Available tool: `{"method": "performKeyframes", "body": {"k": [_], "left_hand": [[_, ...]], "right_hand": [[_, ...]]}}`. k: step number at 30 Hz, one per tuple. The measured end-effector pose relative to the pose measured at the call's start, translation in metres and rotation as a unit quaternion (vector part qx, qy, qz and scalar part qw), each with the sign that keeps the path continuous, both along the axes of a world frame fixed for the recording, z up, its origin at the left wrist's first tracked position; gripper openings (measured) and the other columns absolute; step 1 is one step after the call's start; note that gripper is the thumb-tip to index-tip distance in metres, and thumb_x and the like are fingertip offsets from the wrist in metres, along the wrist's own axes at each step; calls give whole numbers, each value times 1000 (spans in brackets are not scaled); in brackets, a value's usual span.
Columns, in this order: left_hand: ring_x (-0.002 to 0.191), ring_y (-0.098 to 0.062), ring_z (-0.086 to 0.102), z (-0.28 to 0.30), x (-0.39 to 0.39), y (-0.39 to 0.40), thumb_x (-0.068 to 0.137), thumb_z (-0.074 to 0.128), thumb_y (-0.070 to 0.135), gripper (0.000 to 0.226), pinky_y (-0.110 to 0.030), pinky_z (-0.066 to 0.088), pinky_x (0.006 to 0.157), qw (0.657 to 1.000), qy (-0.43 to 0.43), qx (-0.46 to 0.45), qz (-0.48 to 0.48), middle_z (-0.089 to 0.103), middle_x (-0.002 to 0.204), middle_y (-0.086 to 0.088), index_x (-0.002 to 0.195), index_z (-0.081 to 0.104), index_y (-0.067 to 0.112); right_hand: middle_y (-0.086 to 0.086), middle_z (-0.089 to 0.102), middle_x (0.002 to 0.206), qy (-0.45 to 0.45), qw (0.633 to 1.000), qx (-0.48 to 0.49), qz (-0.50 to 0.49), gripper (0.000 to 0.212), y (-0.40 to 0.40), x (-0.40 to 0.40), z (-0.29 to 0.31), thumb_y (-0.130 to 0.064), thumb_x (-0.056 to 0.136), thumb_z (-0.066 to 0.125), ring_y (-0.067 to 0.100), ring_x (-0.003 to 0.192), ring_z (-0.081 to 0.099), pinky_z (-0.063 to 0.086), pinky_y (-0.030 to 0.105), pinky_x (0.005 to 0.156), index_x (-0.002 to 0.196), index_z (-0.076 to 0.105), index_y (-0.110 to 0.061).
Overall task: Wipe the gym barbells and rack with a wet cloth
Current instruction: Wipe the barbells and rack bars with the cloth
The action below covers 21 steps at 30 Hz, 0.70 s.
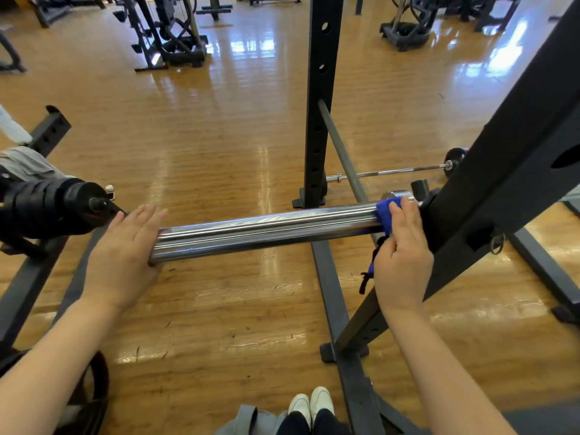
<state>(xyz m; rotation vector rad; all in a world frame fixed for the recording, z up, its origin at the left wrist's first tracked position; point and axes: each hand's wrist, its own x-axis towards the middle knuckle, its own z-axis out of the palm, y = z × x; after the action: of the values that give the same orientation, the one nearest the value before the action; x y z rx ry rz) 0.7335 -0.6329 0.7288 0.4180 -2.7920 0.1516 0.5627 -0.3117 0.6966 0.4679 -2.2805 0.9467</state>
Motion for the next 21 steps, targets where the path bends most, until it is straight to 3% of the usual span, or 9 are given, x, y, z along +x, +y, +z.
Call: {"method": "performKeyframes", "body": {"k": [2, 5, 9, 12, 15, 18, 21], "left_hand": [[135, -31, 37, 18, -5, -1, 64, 79, 1, 80, -42, 19, 112, 993, -86, 79, 17, 43, 143, -17, 137, 46, 7], [143, -20, 20, 30, -12, -4, 68, 75, 9, 86, -36, 14, 115, 981, -139, 137, 16, 29, 153, -5, 145, 37, 18], [144, -19, 16, 30, -11, -1, 68, 75, 7, 87, -40, 21, 114, 979, -114, 167, 35, 28, 154, -3, 145, 36, 20], [144, -19, 18, 28, -10, 1, 69, 75, 8, 85, -41, 26, 111, 979, -105, 170, 39, 30, 153, -2, 144, 38, 20], [143, -18, 21, 29, -10, 0, 68, 76, 8, 86, -40, 26, 111, 979, -104, 172, 34, 31, 152, -2, 144, 39, 20], [142, -17, 22, 28, -9, 0, 66, 77, 6, 87, -39, 26, 111, 980, -96, 173, 30, 32, 152, -1, 144, 40, 20], [142, -17, 23, 27, -9, -1, 65, 77, 6, 88, -39, 28, 110, 980, -94, 172, 35, 33, 151, 0, 143, 40, 20]], "right_hand": [[24, 53, 131, -13, 1000, -3, 15, 42, -5, -11, 14, 9, 85, 42, 35, 127, 45, 33, 44, 105, 126, 53, 10], [21, 55, 130, -4, 999, 33, 38, 42, -5, -23, 20, 1, 88, 38, 35, 126, 48, 32, 39, 106, 126, 54, 8], [19, 52, 134, 25, 995, 83, 46, 44, 9, -2, -9, -3, 90, 34, 29, 130, 42, 31, 39, 111, 128, 54, 4], [19, 54, 130, 21, 997, 62, 51, 41, 14, 12, -23, -3, 90, 35, 27, 126, 45, 30, 29, 109, 124, 56, 5], [19, 56, 128, -12, 998, 39, 45, 43, 9, 14, -11, -5, 88, 35, 28, 122, 50, 36, 34, 105, 122, 58, 6], [19, 54, 131, -32, 994, 68, 83, 41, 0, 5, 11, 5, 87, 45, 32, 125, 48, 32, 38, 104, 127, 54, 5], [18, 53, 134, -88, 988, 59, 111, 42, -16, -18, 34, 10, 89, 49, 31, 128, 46, 30, 31, 104, 129, 53, 2]]}}
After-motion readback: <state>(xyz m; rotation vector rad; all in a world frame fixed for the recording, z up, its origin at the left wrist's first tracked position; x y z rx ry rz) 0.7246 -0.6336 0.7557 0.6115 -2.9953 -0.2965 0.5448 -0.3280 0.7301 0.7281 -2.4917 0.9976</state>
